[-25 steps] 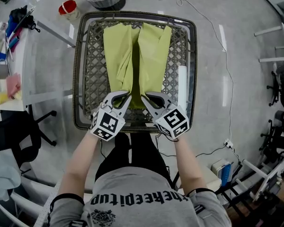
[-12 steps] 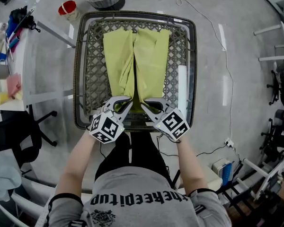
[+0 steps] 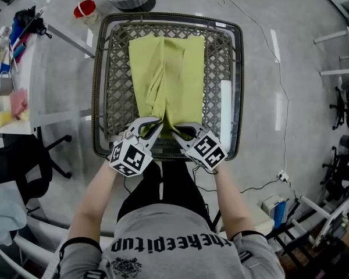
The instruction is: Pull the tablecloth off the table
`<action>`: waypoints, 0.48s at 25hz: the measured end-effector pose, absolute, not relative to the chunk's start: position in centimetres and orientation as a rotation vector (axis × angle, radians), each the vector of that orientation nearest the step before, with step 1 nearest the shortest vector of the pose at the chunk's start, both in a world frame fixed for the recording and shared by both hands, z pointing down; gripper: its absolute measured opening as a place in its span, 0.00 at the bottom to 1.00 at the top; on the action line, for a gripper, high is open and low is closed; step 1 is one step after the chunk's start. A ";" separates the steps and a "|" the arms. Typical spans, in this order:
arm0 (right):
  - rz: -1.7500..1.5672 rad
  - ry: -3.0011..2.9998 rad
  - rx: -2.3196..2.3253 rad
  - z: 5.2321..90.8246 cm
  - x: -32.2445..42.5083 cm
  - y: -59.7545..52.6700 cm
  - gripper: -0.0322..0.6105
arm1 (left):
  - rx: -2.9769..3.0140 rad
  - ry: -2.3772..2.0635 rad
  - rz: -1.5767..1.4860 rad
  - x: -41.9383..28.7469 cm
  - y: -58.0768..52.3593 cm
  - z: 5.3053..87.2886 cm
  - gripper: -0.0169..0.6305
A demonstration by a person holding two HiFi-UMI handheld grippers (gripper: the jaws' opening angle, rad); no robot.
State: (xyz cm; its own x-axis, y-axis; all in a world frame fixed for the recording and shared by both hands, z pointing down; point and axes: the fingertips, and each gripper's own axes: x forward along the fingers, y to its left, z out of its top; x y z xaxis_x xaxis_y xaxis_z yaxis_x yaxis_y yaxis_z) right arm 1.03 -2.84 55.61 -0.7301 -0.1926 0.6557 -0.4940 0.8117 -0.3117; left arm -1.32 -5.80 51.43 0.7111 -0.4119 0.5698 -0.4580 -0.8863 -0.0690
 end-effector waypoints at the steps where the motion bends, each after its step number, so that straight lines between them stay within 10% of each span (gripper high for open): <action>1: 0.642 -2.368 0.488 55.7 0.7 -2.6 0.15 | 2.839 -0.724 0.916 -1.4 -5.8 51.3 0.06; 12: 0.702 -2.445 0.522 53.3 0.6 -1.8 0.26 | 2.977 -0.601 1.048 -0.7 -5.2 50.3 0.06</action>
